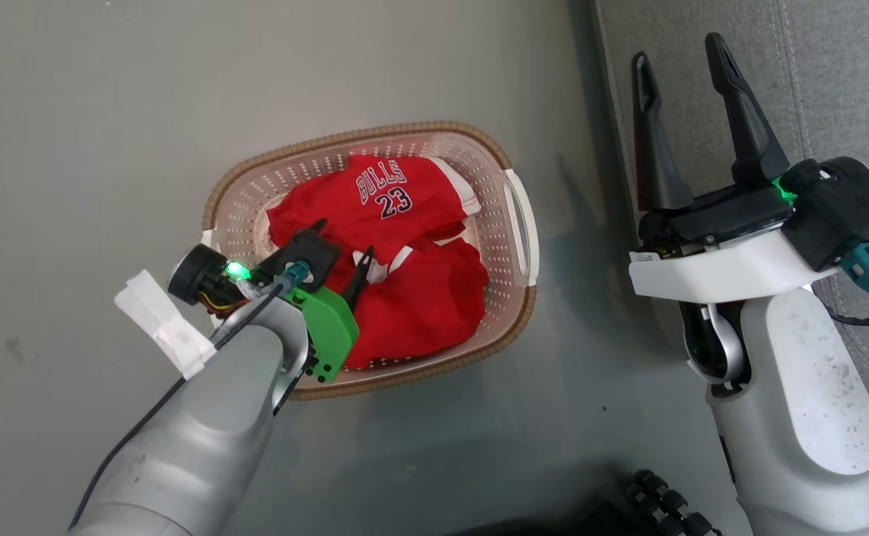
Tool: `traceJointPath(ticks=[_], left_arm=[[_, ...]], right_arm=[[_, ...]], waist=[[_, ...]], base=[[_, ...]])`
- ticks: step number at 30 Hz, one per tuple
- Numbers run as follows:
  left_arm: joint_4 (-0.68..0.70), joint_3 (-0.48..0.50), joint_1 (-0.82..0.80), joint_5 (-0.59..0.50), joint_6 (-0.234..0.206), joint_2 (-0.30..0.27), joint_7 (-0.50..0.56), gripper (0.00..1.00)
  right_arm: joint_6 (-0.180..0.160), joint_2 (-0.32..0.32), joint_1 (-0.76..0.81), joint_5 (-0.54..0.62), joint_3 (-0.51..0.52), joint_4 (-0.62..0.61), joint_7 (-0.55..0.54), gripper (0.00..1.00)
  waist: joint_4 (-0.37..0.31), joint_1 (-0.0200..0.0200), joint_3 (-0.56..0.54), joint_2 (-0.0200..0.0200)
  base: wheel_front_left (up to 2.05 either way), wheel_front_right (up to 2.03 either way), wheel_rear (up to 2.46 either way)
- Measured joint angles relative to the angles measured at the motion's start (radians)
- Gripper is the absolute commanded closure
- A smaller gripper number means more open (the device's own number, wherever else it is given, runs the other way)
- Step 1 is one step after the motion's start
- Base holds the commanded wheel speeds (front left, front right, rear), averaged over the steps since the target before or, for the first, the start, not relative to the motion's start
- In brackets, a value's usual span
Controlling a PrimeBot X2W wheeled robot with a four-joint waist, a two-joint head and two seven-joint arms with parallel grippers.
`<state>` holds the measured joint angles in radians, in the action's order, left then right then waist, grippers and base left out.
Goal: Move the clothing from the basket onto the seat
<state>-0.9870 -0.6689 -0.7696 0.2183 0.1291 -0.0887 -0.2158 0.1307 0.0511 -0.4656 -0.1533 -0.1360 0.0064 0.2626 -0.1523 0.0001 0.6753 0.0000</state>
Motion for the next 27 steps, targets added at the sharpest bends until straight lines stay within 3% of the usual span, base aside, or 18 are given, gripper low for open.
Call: traceJointPath(ticks=[11,27], left_arm=[[-0.194,-0.042,-0.198,0.041,0.002,-0.035,0.118,0.00],[-0.280,-0.051,-0.362,0.053,-0.006,-0.107,0.270,0.00]], right_arm=[[0.000,0.000,-0.024,-0.081,-0.038,-0.042,0.000,0.00],[0.000,0.000,-0.051,-0.177,-0.099,-0.047,0.000,0.00]], waist=[[-0.075,0.0000,0.182,0.0000],[-0.193,0.0000,0.324,0.0000]], base=[[0.00,0.00,0.00],[0.00,0.00,0.00]])
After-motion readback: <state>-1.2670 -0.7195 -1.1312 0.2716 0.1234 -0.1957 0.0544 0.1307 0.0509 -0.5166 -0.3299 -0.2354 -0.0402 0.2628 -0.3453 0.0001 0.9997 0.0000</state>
